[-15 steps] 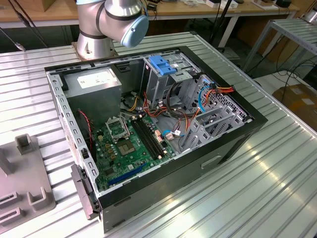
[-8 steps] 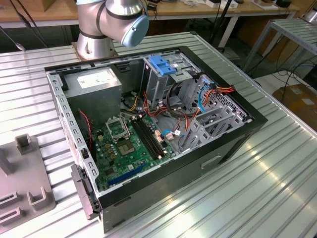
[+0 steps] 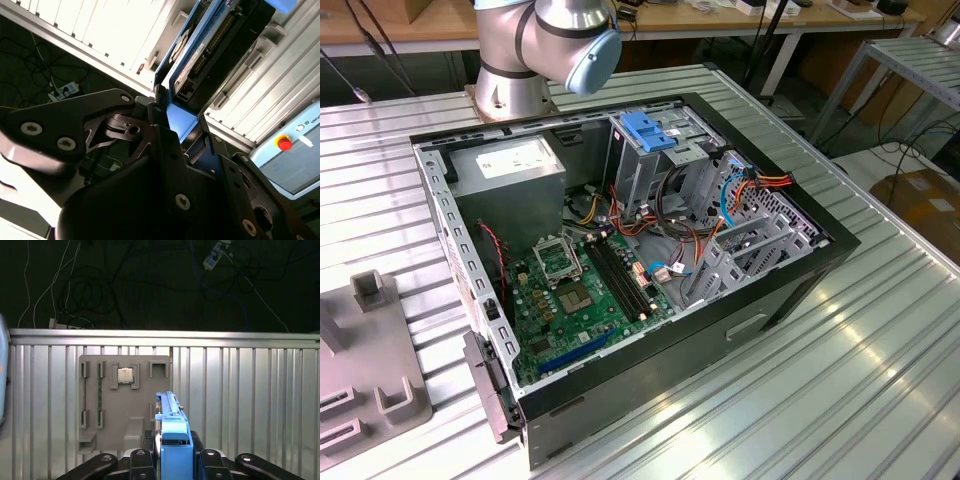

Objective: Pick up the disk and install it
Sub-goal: 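Pick up the disk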

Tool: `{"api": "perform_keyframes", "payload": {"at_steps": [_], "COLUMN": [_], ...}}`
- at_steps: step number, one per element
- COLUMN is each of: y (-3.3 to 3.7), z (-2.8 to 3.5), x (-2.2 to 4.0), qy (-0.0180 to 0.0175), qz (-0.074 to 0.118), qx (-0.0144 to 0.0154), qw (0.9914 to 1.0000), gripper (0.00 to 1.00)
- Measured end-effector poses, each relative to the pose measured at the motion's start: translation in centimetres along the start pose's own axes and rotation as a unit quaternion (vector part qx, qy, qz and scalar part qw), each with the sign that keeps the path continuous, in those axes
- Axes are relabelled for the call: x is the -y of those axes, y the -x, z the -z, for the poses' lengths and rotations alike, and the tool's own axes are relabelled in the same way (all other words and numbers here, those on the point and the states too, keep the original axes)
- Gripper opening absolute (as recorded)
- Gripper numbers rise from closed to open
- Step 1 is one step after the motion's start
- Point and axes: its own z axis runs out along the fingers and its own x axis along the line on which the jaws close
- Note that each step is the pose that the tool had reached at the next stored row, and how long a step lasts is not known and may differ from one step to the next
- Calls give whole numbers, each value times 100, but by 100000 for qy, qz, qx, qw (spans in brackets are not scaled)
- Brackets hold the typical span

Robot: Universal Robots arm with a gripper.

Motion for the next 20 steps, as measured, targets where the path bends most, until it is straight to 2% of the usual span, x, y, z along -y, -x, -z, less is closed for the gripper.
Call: {"api": "perform_keyframes", "payload": {"at_steps": [6,10,12,13,20], "y": [0,3,5,5,5], "z": [16,91,163,175,176], "x": [4,5,4,4,4], "qy": [2,9,3,5,0], "qz": [7,6,8,8,8], "qx": [-3,-5,-2,-2,-1], "qw": [100000,100000,100000,100000,100000], "gripper": [37,37,37,37,37]}}
